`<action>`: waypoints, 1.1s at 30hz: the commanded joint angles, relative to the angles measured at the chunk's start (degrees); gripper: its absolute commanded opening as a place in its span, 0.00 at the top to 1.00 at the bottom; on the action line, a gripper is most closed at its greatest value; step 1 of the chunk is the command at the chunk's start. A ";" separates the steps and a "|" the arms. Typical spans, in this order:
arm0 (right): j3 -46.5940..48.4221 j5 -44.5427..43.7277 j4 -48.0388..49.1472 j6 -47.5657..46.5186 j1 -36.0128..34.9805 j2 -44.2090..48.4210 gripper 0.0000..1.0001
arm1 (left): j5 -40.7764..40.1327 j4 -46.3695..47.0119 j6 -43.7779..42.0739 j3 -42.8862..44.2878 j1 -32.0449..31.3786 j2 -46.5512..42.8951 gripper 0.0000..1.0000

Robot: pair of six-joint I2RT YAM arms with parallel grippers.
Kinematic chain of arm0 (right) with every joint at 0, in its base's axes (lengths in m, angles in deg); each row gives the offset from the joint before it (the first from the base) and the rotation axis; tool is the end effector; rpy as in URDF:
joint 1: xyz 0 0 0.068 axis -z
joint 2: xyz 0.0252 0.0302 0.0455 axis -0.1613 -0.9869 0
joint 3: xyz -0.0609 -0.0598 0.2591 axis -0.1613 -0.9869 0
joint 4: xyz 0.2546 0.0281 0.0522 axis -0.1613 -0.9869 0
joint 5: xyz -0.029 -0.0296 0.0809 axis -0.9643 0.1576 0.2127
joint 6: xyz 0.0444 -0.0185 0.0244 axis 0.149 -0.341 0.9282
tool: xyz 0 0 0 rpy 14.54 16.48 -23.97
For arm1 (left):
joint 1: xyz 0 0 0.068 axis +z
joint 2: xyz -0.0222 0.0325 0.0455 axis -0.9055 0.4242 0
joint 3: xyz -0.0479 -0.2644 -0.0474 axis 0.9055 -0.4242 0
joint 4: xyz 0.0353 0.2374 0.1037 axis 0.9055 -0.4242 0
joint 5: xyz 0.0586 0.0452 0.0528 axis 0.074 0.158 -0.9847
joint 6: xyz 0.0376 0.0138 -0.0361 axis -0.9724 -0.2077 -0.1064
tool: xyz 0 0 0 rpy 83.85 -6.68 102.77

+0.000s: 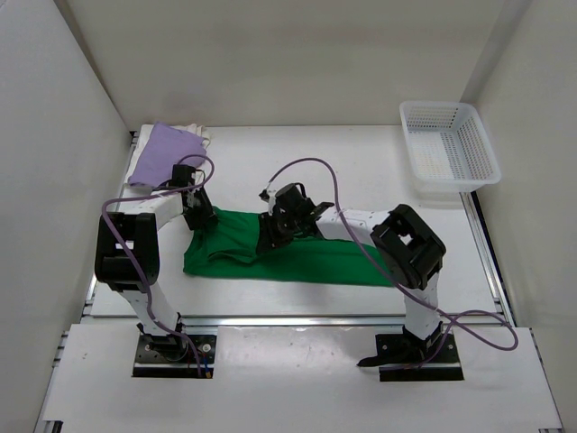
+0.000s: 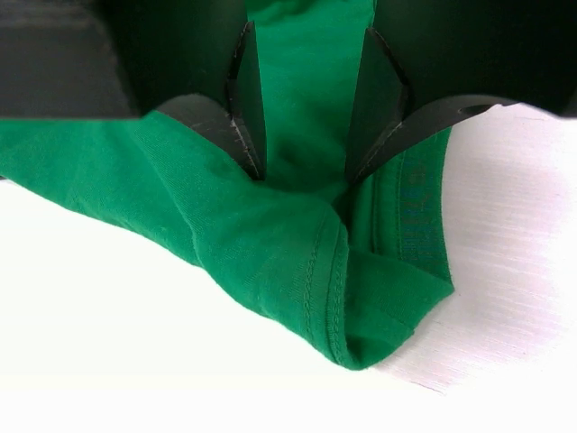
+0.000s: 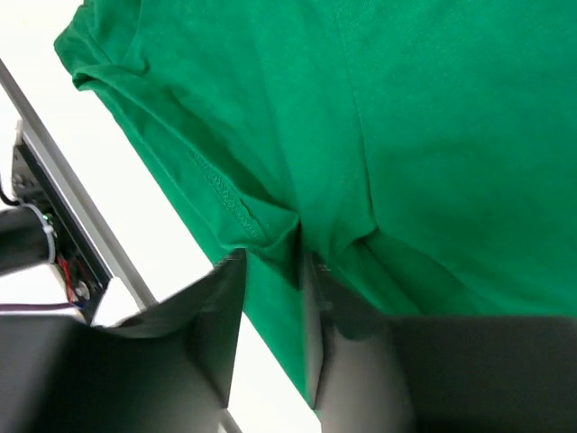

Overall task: Fold and stack the t-shirts
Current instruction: Fold the other side of the tshirt into a rectangle

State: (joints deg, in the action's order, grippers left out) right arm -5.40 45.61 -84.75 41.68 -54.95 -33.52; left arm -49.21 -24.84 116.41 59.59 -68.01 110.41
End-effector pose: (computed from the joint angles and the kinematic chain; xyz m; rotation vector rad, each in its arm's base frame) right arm 0.2812 0.3112 0.1671 -0.6694 2.4916 1.1190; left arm 0.3365 -0.0203 0.1610 -0.5662 2.6774 -0.2308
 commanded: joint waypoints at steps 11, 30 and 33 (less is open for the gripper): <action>6.27 -1.65 -4.63 -4.44 -0.03 2.83 0.76 | -2.76 -5.72 -1.66 9.56 2.32 3.71 0.48; 7.61 -3.93 -7.89 -4.61 -1.00 -3.07 0.92 | 6.83 -0.72 3.08 -0.45 -0.76 1.17 0.46; 3.91 -3.58 -6.39 -3.82 -0.74 -1.05 0.92 | 4.98 -2.12 1.41 2.62 0.65 3.19 0.46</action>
State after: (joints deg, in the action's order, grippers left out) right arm 1.20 42.24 -92.40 38.12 -55.50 -38.01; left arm -41.45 -26.92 119.51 60.03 -68.89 111.54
